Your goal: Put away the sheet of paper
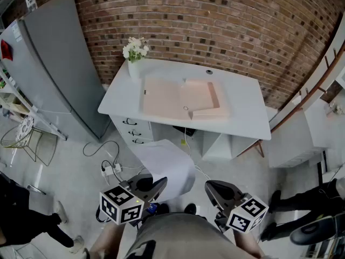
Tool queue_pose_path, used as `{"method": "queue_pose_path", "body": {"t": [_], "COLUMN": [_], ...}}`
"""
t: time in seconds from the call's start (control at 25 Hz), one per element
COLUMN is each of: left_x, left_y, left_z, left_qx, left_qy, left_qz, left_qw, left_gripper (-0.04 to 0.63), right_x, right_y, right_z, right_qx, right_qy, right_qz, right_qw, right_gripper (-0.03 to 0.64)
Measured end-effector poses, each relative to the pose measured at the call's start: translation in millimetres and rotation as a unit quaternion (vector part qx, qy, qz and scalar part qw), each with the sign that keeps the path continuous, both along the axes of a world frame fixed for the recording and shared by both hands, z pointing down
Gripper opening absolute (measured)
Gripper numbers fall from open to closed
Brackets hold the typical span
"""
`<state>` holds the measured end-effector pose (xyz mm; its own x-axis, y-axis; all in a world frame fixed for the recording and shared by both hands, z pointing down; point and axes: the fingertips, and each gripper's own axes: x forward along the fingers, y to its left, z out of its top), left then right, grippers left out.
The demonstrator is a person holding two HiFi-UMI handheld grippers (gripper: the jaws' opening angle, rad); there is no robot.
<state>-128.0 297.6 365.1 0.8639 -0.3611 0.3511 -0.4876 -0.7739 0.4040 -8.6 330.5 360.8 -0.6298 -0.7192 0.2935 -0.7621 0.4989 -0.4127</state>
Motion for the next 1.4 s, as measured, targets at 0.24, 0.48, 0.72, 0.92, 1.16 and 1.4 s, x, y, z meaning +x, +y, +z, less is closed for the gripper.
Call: {"method": "queue_pose_path", "body": {"t": [0.24, 0.48, 0.72, 0.92, 1.16, 1.4], "left_x": [24.1, 26.4, 35.6, 35.6, 30.1, 21.3], "left_y": [-2.6, -3.9, -3.8, -4.9, -3.5, -3.8], "left_z": [-3.7, -10.6, -12.5, -19.3, -26.3, -36.4], "left_qx": [0.006, 0.012, 0.014, 0.026, 0.033, 0.040], "left_qy": [-0.005, -0.009, -0.018, -0.030, -0.035, -0.036], "left_qz": [0.004, -0.035, -0.072, -0.115, -0.171, -0.219], "left_qw": [1.0000, 0.9993, 0.9971, 0.9925, 0.9841, 0.9742], "left_gripper": [0.014, 0.014, 0.014, 0.014, 0.014, 0.014], "right_x": [22.0, 21.1, 21.1, 8.8, 3.6, -8.7], "right_y": [-0.3, -12.9, -22.0, -32.1, -44.6, -56.4], "right_z": [2.7, 0.5, -3.8, -11.4, -20.7, -24.7], "right_qx": [0.003, 0.018, 0.034, 0.058, 0.070, 0.071], "right_qy": [-0.003, -0.018, -0.030, -0.039, -0.042, -0.052], "right_qz": [0.003, -0.038, -0.095, -0.168, -0.221, -0.277], "right_qw": [1.000, 0.999, 0.994, 0.983, 0.972, 0.957], "right_gripper": [0.023, 0.023, 0.023, 0.023, 0.023, 0.023]}}
